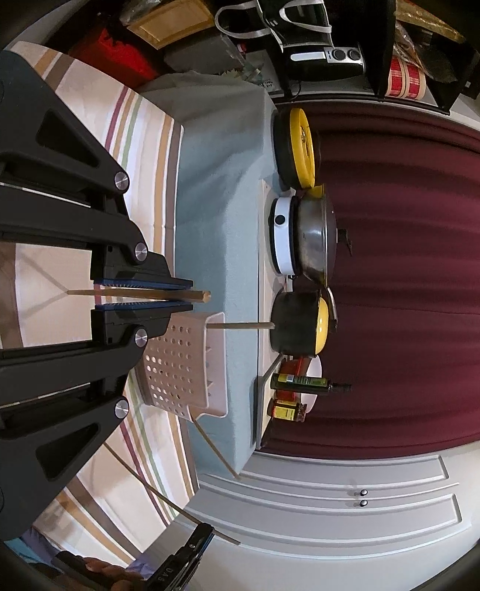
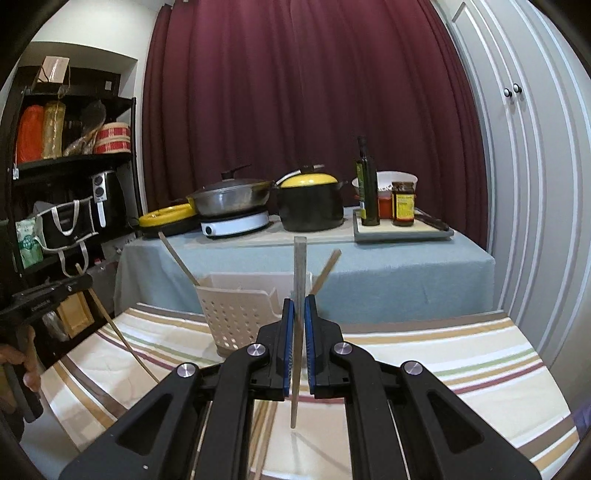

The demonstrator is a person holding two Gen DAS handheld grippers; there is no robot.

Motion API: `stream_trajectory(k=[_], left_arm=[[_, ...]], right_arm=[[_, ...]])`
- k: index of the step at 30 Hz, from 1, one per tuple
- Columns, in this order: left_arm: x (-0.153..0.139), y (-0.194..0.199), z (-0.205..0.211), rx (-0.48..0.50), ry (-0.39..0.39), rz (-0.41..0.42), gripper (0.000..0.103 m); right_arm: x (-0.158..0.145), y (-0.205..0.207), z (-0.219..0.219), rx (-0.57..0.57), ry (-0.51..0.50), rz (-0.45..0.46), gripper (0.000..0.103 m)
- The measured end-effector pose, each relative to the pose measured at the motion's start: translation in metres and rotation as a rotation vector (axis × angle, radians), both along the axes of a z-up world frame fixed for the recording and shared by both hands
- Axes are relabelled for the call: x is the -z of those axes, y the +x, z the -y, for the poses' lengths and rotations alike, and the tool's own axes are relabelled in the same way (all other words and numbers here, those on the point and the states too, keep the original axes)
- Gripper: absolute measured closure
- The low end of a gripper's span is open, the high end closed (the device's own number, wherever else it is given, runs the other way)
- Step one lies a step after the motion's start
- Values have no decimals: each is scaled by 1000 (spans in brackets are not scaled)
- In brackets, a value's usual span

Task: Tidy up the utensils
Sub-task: 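Lift both chopsticks upright and carry them over the white holder, then drop the chopsticks into the holder by opening both tools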

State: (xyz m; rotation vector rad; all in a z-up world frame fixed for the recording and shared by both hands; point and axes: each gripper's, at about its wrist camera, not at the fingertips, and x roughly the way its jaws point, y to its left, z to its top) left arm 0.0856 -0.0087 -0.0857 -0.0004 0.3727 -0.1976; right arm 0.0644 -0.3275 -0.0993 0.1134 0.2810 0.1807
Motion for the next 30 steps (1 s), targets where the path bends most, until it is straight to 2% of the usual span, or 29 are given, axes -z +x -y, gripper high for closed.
stream_trajectory(k=[5,14,20,25,30], left_arm=[[-27,4,5,42,-40,38,97],[-93,19,33,122,-56,206,97],[-121,46,49,126,-61,308,97],[-128,78,60,111,-56,332,97],[-106,104,69,100,-31,292,97]], right_arm=[[-23,6,-2,-24,7,50,96],[-68,32,-7,-54,-6,177,96],[-85,64,-5,-57,-2,216,96],[-80,92,-6,-47,-9,202,96],[-60,114,-8,-44,-7,153,96]])
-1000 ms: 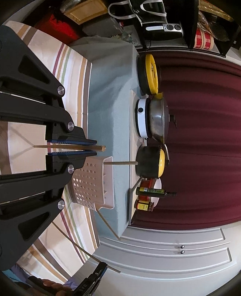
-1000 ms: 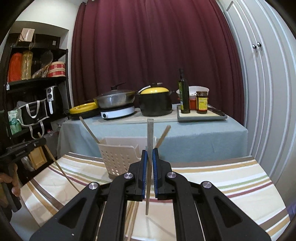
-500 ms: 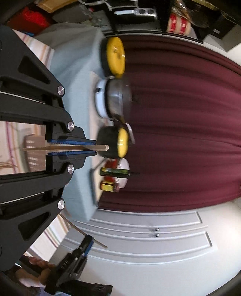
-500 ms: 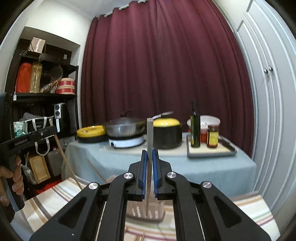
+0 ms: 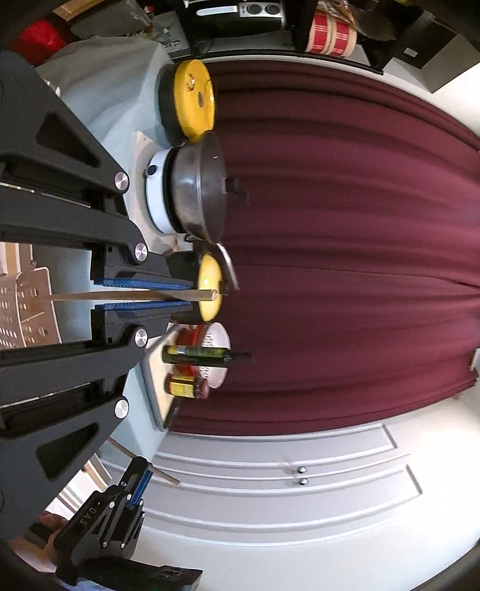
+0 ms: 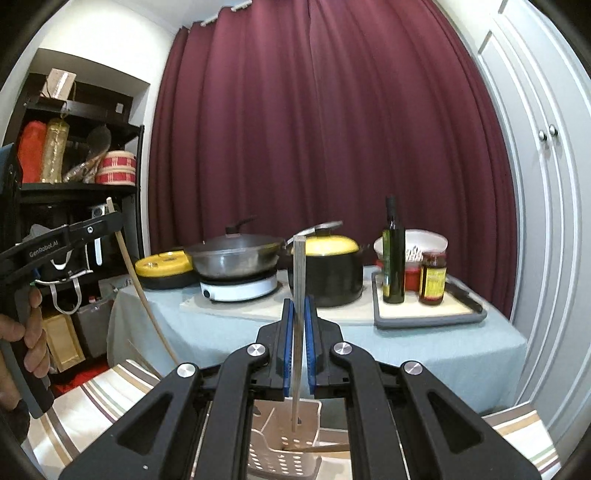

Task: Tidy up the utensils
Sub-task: 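Drop the chopsticks into the holder by opening both tools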

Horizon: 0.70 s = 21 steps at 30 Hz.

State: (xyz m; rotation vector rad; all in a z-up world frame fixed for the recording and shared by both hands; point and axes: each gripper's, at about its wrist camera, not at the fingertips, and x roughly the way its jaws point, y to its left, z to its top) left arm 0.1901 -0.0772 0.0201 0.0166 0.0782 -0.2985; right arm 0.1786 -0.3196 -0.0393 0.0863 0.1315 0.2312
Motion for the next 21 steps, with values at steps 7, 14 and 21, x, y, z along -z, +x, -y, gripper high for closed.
stream_trajectory(k=[7,14,21], left_arm=[[40,28,1,2,7,-101,97],[64,40,0,-10,22,-154,72],[63,30,-1,-4,27,-135,47]], right_arm=[[33,22,-5,-8,-5,-88,96],[47,31,-11,-31,-22,-128,95],[40,20,-12,5,-34,-86,54]])
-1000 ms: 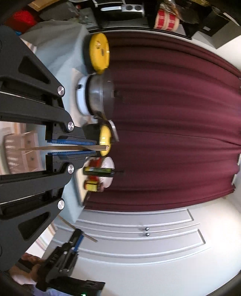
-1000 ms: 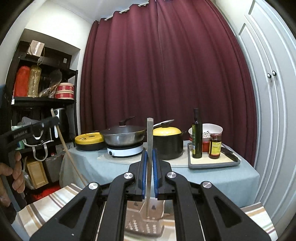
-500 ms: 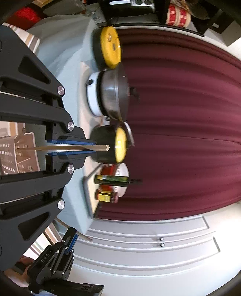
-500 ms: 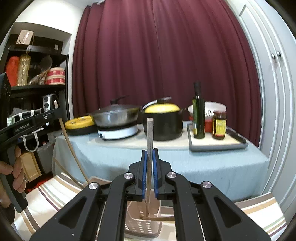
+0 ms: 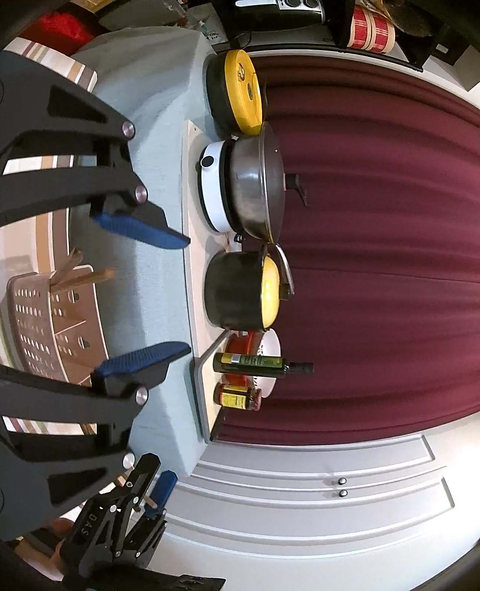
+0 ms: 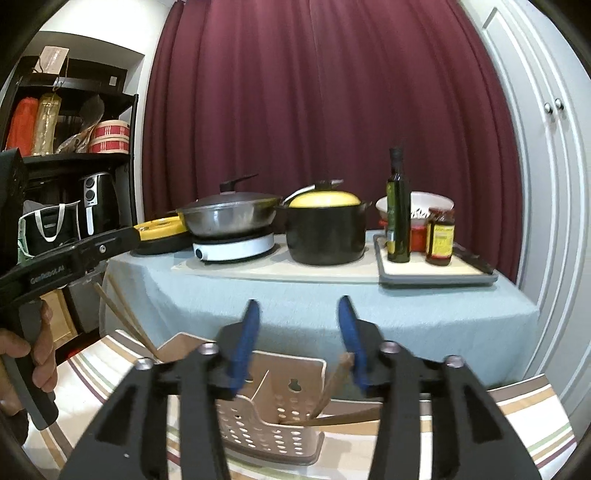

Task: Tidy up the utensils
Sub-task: 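Drop the chopsticks into the holder by opening both tools, then move both open tools back toward the chopsticks on the cloth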

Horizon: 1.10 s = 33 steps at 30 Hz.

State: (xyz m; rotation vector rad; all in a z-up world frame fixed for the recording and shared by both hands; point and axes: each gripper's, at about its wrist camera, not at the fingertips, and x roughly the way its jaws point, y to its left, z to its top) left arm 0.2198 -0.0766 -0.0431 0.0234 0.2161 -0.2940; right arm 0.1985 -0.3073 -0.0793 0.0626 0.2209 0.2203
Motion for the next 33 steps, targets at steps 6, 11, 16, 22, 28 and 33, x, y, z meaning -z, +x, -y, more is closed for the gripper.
stream_trajectory(k=[6,11,16,22,28,33], left_arm=[[-6,-23,-3,3,7,35,34],[-4,-49,-12,3,-2,33,32],[9,-75,-22,-11,-2,11,32],[33,-111,-38,-62,6,-14,32],[61,-143,-55,-124,11,-46,32],[93,-161,-61,-149,40,-117,32]], right_arm=[[-15,-19,1,15,-13,44,40],[-22,-45,-1,28,-25,72,38],[-14,-77,-2,40,-32,58,38],[9,-107,2,63,-27,17,38],[47,-138,1,92,-34,-44,38],[84,-163,-3,95,-69,-102,38]])
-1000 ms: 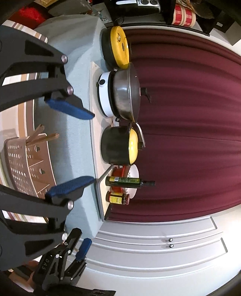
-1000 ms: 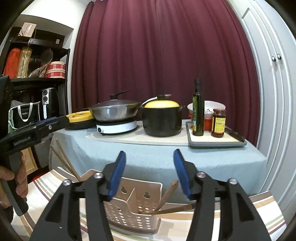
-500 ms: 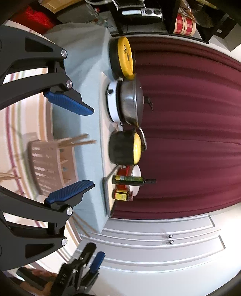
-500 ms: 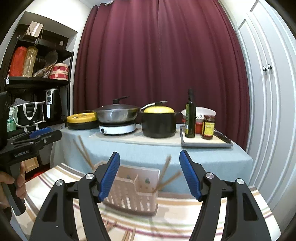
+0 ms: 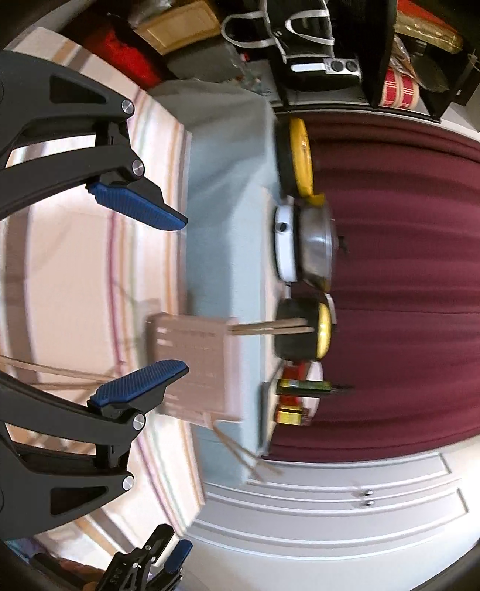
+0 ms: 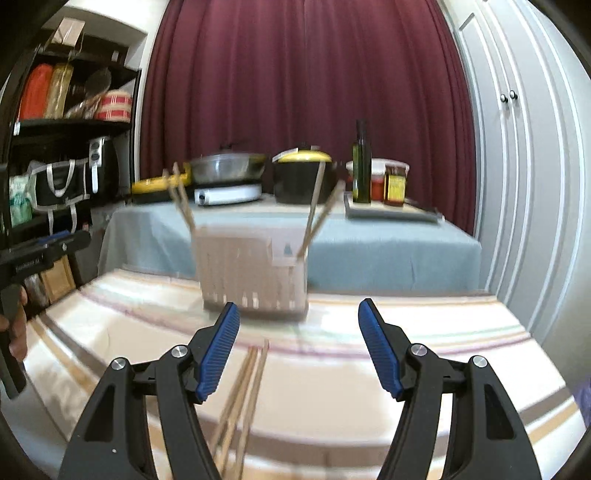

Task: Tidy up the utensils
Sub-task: 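Move both open tools back toward the chopsticks on the cloth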

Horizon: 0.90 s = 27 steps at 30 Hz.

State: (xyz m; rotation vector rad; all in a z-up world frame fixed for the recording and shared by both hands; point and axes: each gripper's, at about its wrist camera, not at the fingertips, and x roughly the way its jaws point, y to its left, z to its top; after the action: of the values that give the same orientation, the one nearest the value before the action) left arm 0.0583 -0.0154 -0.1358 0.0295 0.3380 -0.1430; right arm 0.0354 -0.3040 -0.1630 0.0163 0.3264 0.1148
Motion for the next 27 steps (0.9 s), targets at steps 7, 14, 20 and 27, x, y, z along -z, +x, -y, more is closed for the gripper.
stream_trajectory(k=[7,14,20,27], left_arm=[[37,-25,-10,-29,-3,-58,32],[63,-40,-11,-39,10,-93,32],[77,-47,-6,-26,20,-117,32],[86,-52,-6,-16,19,-125,32]], right_arm=[[39,-26,0,-6,16,-59,46],[66,-36,-12,-74,4,-122,53],[85,-37,-22,-102,-14,-181,60],[99,-36,-25,-117,-31,-224,65]])
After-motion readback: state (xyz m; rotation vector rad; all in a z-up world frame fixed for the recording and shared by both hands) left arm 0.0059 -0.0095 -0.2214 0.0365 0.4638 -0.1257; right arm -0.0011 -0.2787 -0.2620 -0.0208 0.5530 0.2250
